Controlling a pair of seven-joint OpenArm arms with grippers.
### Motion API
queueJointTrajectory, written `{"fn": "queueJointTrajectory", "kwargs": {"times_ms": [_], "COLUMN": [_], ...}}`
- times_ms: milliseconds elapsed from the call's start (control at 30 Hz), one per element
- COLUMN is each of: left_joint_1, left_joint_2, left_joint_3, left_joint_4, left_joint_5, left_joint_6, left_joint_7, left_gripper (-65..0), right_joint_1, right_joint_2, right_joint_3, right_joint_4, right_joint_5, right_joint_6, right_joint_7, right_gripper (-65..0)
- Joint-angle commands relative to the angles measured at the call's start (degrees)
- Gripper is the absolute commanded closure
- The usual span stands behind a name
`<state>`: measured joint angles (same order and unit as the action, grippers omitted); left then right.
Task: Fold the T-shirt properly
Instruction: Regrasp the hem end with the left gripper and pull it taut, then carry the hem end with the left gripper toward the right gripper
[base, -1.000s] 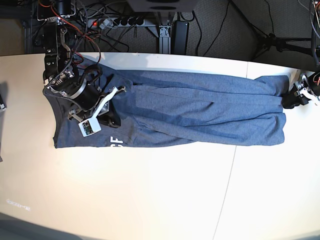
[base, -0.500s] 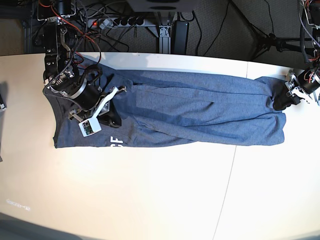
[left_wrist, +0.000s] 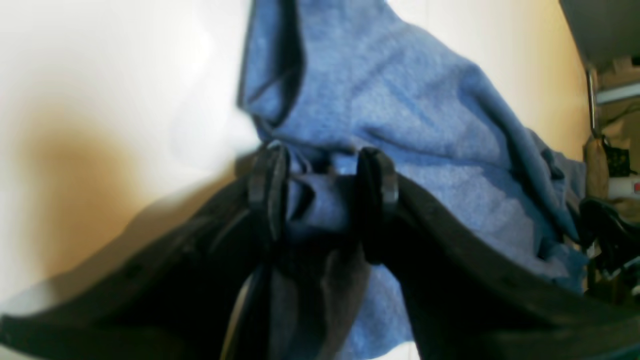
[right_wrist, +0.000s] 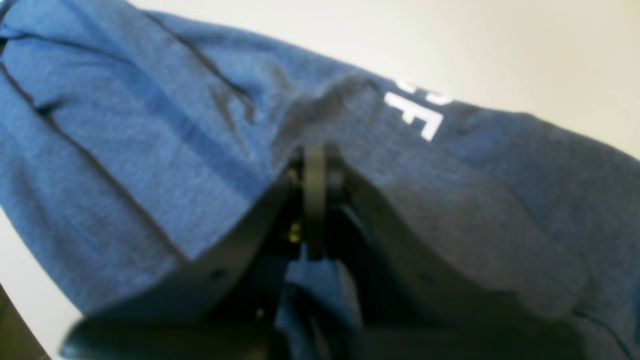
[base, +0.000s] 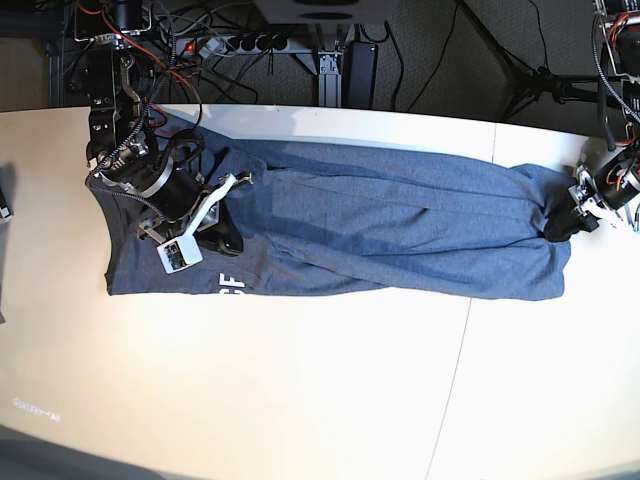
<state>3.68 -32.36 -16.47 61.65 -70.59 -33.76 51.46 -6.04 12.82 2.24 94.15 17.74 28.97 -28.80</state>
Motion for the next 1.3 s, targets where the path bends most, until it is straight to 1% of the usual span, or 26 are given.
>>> {"fn": "queueJointTrajectory", "kwargs": {"times_ms": [0, 133, 233, 367, 533, 567, 633, 700, 733, 833, 933, 1133, 1200, 1233, 1267], "left_joint_1": [-1.1, -2.5, -3.7, -4.7, -5.5, -5.6, -5.6, -5.6, -5.6, -5.6, -5.6, -5.6, -5.6, -5.6, -5.6], "left_joint_2": [-1.1, -1.1, -1.1, -1.1, -1.0, -1.0, -1.0, -1.0, -1.0, -1.0, -1.2, -1.4, -1.7, -2.0, -2.3], "left_joint_3": [-0.3, 1.2, 4.0, 7.7, 8.2, 8.2, 8.2, 8.2, 8.2, 8.2, 8.2, 8.2, 8.2, 8.2, 8.2], "left_joint_4": [0.4, 0.4, 0.4, 0.3, 0.3, 0.4, 0.4, 0.4, 0.4, 0.4, 0.9, 6.2, 9.2, 10.7, 12.0], "left_joint_5": [-0.3, 0.3, 2.3, 2.7, 2.8, 2.8, 3.9, 6.9, 8.6, 12.3, 15.9, 20.3, 23.4, 24.8, 26.1], "left_joint_6": [-0.5, -0.6, -0.5, -0.5, -0.5, -0.5, -0.5, -0.5, -0.5, -0.5, -0.5, -0.5, -0.4, -0.1, 0.9], "left_joint_7": [-0.4, -0.2, -0.2, -0.6, -2.0, -2.7, -4.7, -8.1, -9.9, -14.6, -16.7, -17.0, -17.0, -17.0, -17.0], "left_gripper": [-26.9, -26.9, -26.9, -26.9, -26.3, -23.4, -12.8, -1.8, 0.0, 0.0, 0.0, 0.0, 0.0, 0.0, 0.0], "right_joint_1": [0.6, 0.6, 0.6, 0.6, 0.6, 0.6, 0.6, 0.6, 0.6, 0.6, 0.6, 0.6, 0.6, 0.6, 0.6], "right_joint_2": [0.3, 0.3, 0.3, 0.3, 0.4, 0.3, 0.3, 0.3, 0.4, 0.3, 0.3, 0.3, 0.3, 0.3, 0.3], "right_joint_3": [0.3, 0.3, 0.3, 0.3, 0.3, 0.3, 0.3, 0.3, 0.3, 0.3, 0.3, 0.3, 0.3, 0.3, 0.3], "right_joint_4": [0.9, 0.9, 0.9, 0.9, 0.9, 0.9, 0.9, 0.9, 0.9, 0.9, 0.9, 0.9, 0.9, 0.9, 0.9], "right_joint_5": [0.7, 0.7, 0.7, 0.7, 0.7, 0.7, 0.7, 0.7, 0.7, 0.7, 0.7, 0.7, 0.7, 0.7, 0.8], "right_joint_6": [1.1, 1.1, 1.1, 1.1, 1.1, 1.1, 1.1, 1.1, 1.1, 1.1, 1.1, 1.1, 1.1, 1.1, 1.1], "right_joint_7": [1.3, 1.3, 1.3, 1.2, 1.1, 1.1, 1.1, 1.1, 1.1, 1.1, 1.1, 1.1, 1.1, 1.1, 1.2], "right_gripper": [0.0, 0.0, 0.0, 0.0, 0.0, 0.0, 0.0, 0.0, 0.0, 0.0, 0.0, 0.0, 0.0, 0.0, 0.0]}}
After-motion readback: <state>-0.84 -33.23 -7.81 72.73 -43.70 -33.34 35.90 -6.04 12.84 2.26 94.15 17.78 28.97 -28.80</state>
